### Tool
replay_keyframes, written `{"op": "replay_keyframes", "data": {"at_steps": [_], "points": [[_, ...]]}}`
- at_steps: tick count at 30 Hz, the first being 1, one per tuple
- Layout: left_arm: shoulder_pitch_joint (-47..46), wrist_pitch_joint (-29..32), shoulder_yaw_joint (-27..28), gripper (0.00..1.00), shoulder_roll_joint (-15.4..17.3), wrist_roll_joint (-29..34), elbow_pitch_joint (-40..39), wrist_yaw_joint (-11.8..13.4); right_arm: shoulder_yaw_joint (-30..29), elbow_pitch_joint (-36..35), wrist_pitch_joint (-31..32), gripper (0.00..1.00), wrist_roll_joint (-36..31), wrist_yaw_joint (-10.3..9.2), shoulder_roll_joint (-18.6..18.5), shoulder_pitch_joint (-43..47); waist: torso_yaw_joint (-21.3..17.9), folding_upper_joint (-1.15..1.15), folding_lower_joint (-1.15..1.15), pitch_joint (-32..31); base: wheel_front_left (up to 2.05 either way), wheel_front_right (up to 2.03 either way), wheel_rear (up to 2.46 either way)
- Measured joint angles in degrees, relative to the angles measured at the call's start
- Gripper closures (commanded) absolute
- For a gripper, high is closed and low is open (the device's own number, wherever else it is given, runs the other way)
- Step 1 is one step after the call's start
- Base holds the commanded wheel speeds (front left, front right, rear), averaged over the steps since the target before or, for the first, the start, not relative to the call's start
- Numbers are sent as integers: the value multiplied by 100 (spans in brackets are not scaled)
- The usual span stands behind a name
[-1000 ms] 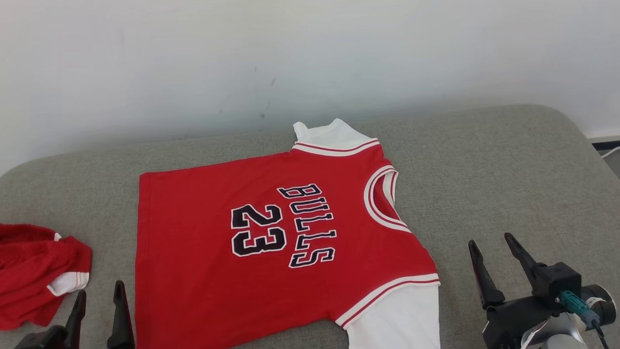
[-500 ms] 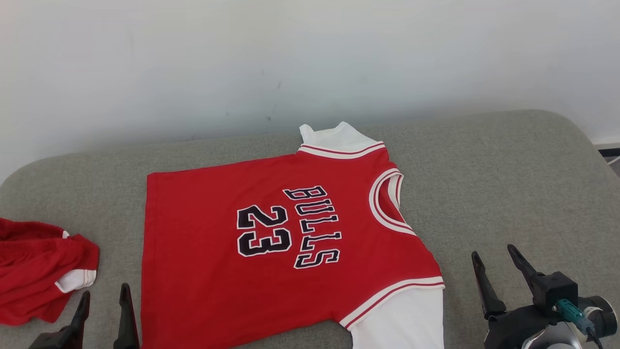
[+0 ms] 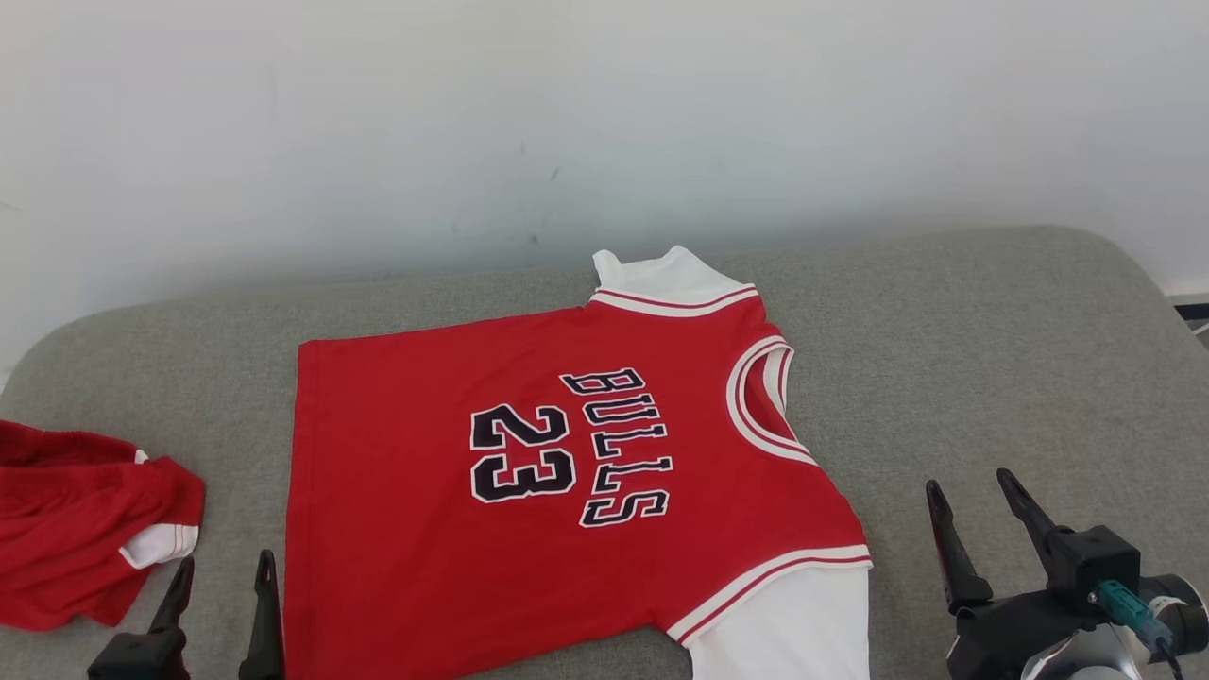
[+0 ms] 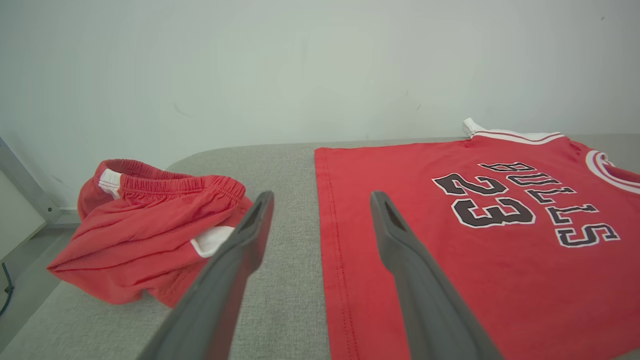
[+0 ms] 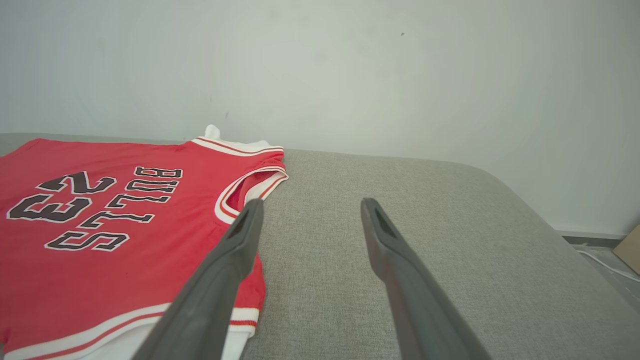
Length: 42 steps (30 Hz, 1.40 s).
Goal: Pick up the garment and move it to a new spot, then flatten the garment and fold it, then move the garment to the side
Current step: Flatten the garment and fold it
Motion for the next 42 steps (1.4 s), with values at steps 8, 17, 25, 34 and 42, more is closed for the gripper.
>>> {"op": "replay_keyframes", "data": {"at_steps": [8,17,25,34,42], "points": [[1,36,169,0,-49,-32,-194,1,-171,-232,0,0,54,18,20,40,-11,0,0,-43,0,0,0],[1,111,307,0,-144,-75,-289,0,-411,-520,0,0,148,109,183,40,-38,0,0,-54,0,0,0],[43,358,267,0,-81,19,-326,0,-405,-512,0,0,147,205,186,52,-26,0,0,-56,0,0,0],[132,645,222,0,-31,24,-554,0,-246,-493,140,0,69,243,81,58,5,0,0,-91,0,0,0],[177,822,221,0,-27,13,-644,0,-226,-541,286,0,29,230,23,92,45,0,0,-103,0,0,0]]}}
